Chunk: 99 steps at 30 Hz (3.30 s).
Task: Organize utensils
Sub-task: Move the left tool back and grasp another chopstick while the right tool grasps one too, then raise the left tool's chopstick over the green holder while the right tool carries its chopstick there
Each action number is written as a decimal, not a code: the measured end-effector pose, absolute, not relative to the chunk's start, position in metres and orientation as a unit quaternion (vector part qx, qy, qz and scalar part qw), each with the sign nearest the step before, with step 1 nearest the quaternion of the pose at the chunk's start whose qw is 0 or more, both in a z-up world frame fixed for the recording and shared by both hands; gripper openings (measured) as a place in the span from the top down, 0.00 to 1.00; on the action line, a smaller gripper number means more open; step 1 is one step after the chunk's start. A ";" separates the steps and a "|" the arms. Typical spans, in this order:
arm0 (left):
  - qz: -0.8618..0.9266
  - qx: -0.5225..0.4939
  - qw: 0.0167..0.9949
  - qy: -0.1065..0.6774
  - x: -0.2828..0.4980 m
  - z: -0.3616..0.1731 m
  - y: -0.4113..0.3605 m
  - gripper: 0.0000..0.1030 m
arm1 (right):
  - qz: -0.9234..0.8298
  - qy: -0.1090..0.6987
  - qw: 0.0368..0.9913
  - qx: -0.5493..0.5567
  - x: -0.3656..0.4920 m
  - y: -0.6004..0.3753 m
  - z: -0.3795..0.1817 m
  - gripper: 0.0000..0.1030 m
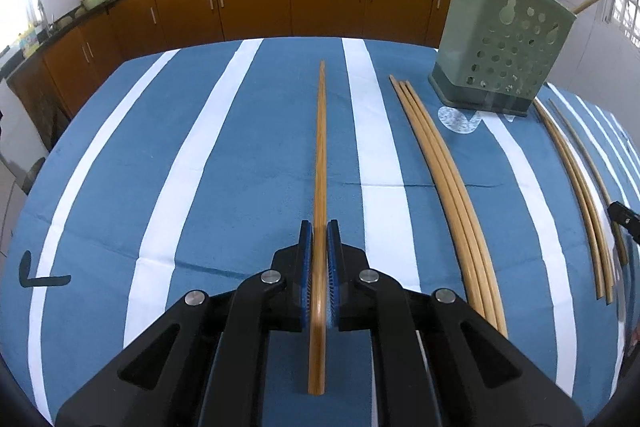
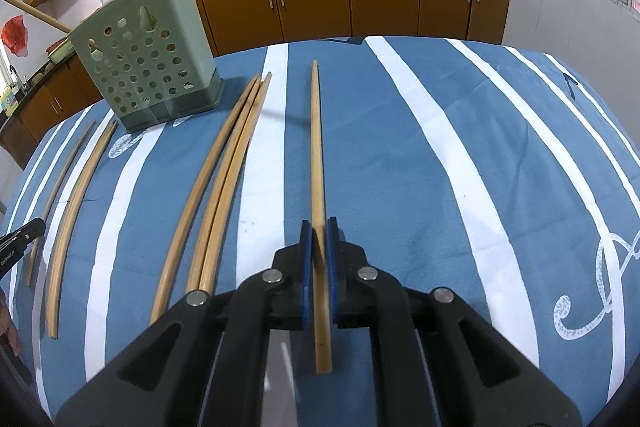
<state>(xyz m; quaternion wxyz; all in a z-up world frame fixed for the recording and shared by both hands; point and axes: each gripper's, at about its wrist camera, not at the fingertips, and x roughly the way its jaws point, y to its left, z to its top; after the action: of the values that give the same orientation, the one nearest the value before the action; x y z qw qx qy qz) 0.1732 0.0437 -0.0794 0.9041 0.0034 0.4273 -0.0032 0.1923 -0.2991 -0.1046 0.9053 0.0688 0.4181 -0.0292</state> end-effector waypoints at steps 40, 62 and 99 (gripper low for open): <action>-0.024 -0.043 0.904 0.425 0.170 -0.081 0.055 0.92 | -0.024 0.417 0.906 0.075 0.184 -0.301 -0.103 0.92; -0.039 -0.049 0.937 0.344 0.147 -0.022 0.053 0.93 | -0.019 0.326 0.941 0.087 0.160 -0.312 -0.043 0.92; -0.117 -0.055 0.985 0.113 0.156 0.152 -0.006 0.93 | 0.084 0.041 0.991 0.094 0.153 -0.267 0.159 0.92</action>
<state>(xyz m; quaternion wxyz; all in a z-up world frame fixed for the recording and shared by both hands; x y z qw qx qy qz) 0.1558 -0.0061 0.1520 0.9851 -0.0547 0.1134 -0.1173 0.1533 -0.2668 0.1592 0.9911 0.0940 0.0411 0.0843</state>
